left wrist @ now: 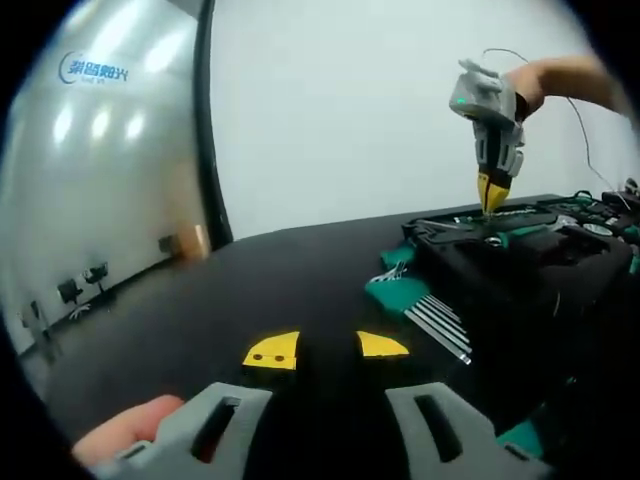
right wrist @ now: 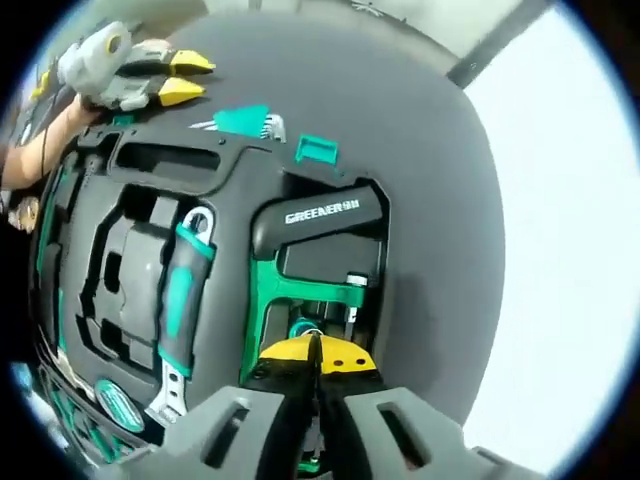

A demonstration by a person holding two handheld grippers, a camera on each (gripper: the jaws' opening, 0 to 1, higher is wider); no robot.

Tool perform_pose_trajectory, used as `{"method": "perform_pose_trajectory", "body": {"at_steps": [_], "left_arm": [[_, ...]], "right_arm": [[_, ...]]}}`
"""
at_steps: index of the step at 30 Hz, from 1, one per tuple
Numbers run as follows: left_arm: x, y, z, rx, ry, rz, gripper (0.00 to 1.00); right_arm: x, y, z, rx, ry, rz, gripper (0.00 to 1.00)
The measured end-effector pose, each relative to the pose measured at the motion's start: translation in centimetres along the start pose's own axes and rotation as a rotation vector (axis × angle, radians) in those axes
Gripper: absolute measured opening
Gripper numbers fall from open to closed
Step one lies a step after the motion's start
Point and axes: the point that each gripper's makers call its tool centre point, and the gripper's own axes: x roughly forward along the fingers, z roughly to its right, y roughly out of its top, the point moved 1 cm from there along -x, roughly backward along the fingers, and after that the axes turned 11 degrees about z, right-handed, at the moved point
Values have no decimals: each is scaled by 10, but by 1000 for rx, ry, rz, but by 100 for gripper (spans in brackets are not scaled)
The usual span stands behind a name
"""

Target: Pick up the tools and put them into their designated positions in the toolbox.

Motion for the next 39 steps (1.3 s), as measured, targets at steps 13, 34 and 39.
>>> {"method": "perform_pose_trajectory", "body": {"at_steps": [13,34,39], "left_arm": [[-1,-2,3,0,0,-12,15],[0,-1,1,-41,-2,-3,15],[0,-1,-1,-69,2,-1,15]], "right_arm": [[3,0,-1,64,20,38,0],[-116,36,18,328,-208,588,0],[-223,58,-44,424,-267,1184,3]]}}
